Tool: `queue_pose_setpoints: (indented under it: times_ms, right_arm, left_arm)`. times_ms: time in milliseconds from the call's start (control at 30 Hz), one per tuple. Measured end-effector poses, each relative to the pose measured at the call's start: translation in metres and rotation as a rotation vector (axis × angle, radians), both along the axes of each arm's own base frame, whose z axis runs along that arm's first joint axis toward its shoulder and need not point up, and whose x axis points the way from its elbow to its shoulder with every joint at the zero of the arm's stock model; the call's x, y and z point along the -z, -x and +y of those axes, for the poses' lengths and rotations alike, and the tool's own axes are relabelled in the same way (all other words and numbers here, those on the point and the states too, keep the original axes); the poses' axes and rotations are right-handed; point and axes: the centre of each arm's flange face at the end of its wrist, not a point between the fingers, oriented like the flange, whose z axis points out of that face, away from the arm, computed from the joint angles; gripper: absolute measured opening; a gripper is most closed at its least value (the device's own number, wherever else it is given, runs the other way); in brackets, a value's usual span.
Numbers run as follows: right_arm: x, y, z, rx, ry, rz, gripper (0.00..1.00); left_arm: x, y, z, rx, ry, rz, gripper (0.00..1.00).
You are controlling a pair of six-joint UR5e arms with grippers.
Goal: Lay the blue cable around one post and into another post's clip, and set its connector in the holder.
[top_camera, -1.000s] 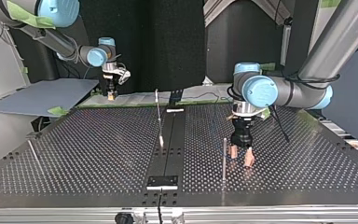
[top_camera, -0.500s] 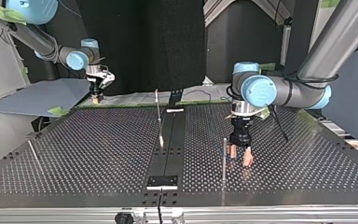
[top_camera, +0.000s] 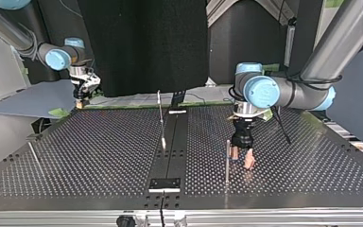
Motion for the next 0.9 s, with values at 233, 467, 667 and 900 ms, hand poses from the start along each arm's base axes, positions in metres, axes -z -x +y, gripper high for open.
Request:
queue_pose_setpoints:
  times_ms: [233, 467, 667, 900]
  right_arm:
    - [-0.037, -0.004, 0.010, -0.008, 0.050, 0.022, 0.00]
    - [-0.077, 0.006, 0.005, 0.005, 0.084, 0.029, 0.00]
    - [-0.115, 0.013, 0.001, 0.001, 0.127, 0.020, 0.00]
    - [-0.162, 0.025, -0.001, 0.013, 0.155, 0.026, 0.00]
  left_arm:
    - [0.000, 0.001, -0.002, 0.004, -0.001, 0.000, 1.00]
    - [0.000, 0.001, -0.002, 0.006, -0.001, 0.000, 1.00]
    - [0.000, 0.002, -0.004, 0.011, -0.001, -0.001, 1.00]
    - [0.000, 0.002, -0.005, 0.011, -0.001, 0.000, 1.00]
